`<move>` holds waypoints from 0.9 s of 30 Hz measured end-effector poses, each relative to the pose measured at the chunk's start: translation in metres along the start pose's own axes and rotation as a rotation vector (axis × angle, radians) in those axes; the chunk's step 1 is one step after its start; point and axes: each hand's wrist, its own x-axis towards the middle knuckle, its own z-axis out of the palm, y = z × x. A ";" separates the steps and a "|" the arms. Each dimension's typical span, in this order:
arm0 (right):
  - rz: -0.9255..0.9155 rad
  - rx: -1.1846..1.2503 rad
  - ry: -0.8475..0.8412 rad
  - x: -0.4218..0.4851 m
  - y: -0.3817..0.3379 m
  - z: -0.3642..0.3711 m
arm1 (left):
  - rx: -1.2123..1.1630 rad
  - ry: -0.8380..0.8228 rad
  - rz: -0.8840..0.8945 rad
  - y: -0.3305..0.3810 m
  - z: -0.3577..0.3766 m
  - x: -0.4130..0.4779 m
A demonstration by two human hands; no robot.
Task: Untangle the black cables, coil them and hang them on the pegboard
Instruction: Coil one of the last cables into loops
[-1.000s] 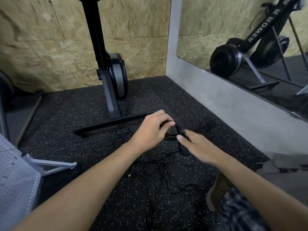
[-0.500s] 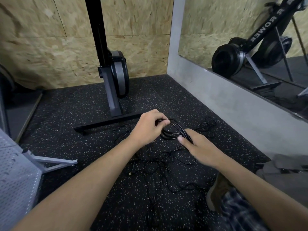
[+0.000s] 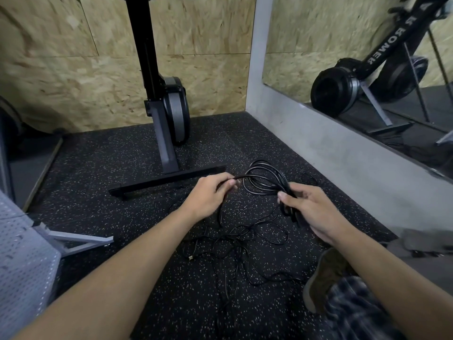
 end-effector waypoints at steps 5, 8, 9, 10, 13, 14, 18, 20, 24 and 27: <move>-0.008 0.051 0.085 0.000 0.002 0.005 | -0.352 0.021 -0.193 0.012 0.014 0.004; -0.038 0.004 0.127 -0.001 0.004 0.017 | -0.551 0.116 -0.290 0.038 0.023 0.007; -0.046 -0.017 0.141 -0.001 0.005 0.020 | -0.602 0.157 -0.305 0.045 0.024 0.009; -0.057 -0.032 0.154 -0.001 0.006 0.021 | -0.651 0.190 -0.324 0.050 0.025 0.011; -0.109 -0.085 0.132 -0.002 0.006 0.024 | -0.777 0.239 -0.401 0.059 0.025 0.013; -0.116 -0.094 0.113 -0.002 0.006 0.025 | -0.809 0.247 -0.433 0.059 0.027 0.014; -0.103 -0.125 0.108 -0.001 0.011 0.029 | -0.915 0.241 -0.504 0.063 0.033 0.015; -0.085 -0.147 0.124 0.000 0.012 0.030 | -0.962 0.228 -0.507 0.065 0.034 0.016; -0.052 -0.269 0.140 0.004 0.016 0.030 | -1.007 0.175 -0.514 0.063 0.034 0.017; -0.018 -0.229 0.177 0.007 0.011 0.025 | -1.086 0.126 -0.510 0.059 0.032 0.014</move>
